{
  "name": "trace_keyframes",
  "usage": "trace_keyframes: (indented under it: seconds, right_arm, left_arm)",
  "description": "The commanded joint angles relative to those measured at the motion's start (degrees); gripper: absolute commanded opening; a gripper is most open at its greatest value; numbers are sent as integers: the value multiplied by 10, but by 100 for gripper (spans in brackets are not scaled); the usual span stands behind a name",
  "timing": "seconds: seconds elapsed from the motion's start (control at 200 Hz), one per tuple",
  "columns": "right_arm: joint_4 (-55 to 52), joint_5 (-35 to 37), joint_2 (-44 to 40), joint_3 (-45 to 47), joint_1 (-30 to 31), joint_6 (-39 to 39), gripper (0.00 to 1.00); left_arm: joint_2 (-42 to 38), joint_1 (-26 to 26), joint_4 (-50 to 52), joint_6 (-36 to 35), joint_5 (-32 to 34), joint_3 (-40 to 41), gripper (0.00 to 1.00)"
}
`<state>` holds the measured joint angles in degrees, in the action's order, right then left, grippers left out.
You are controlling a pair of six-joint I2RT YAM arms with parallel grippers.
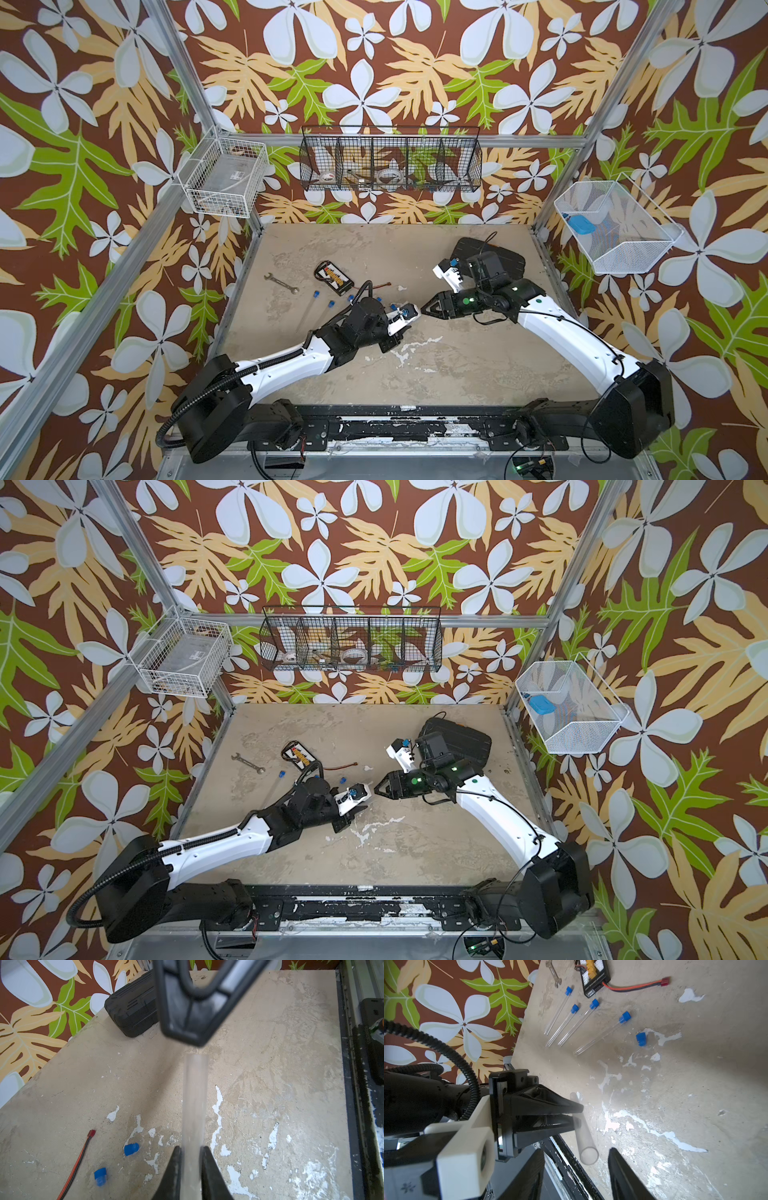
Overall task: Insert stoppers into test tubes
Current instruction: Pick up the test tube at the center of the board.
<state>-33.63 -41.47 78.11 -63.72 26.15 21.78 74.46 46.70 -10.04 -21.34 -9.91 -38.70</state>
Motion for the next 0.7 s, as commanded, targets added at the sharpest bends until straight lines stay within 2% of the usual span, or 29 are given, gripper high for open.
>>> trace_keyframes:
  seconds: [0.0,0.17,0.41,0.696]
  right_arm:
    - [-36,26,14,-11,6,-14,52]
    - [-41,16,28,-15,7,-16,49]
    - [-43,-20,52,-22,18,-15,36]
    - [-36,-31,67,-23,19,-10,29]
  left_arm:
    - [-1,0,-11,-4,-5,-4,0]
    - [-4,-1,-18,-6,-6,-3,0]
    - [-5,0,-23,-10,-7,-3,0]
    - [-6,-1,-23,-16,-8,-2,0]
